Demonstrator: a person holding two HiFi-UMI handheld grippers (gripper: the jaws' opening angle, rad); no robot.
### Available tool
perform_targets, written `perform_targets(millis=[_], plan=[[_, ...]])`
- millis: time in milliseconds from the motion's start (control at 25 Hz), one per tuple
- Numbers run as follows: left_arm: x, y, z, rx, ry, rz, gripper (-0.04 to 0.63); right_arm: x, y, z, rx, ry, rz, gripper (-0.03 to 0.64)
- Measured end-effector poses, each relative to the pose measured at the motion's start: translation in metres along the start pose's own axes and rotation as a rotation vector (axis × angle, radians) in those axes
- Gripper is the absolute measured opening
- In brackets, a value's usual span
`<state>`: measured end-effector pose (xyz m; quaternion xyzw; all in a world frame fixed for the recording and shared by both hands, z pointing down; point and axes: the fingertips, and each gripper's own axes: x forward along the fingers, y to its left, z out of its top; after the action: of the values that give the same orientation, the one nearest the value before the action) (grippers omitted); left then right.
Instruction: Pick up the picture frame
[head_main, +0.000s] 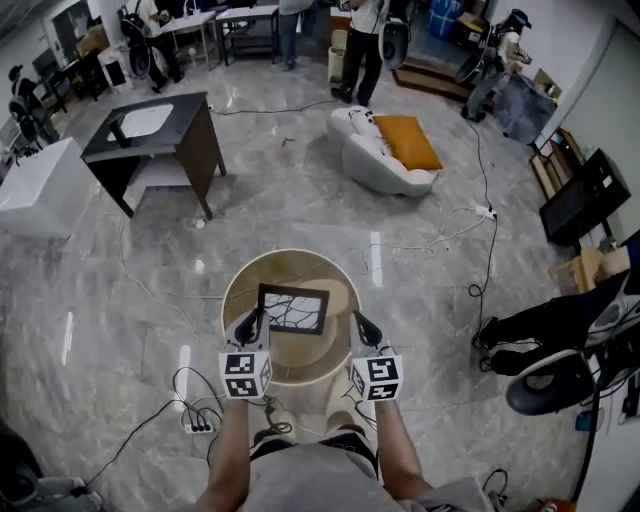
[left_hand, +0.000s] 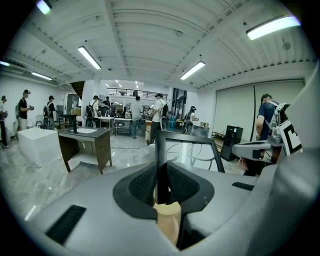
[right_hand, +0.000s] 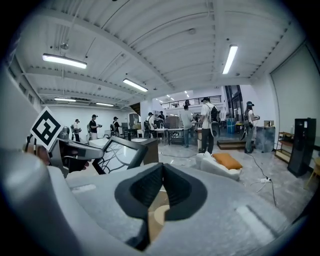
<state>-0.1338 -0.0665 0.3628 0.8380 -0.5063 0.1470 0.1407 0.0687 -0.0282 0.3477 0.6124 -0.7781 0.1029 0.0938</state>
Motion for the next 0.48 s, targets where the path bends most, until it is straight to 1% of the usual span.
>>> perform_targets(millis=[240, 480], plan=[[-0.046, -0.014, 0.015, 0.034, -0.05, -0.041, 0.077, -0.048, 0.025, 0.029, 0.003, -0.066, -0.011, -0.002], [-0.096, -0.011, 0.009, 0.055, -0.069, -0.056, 0.077, -0.09, 0.056, 0.024, -0.01, -0.074, -0.027, -0.002]])
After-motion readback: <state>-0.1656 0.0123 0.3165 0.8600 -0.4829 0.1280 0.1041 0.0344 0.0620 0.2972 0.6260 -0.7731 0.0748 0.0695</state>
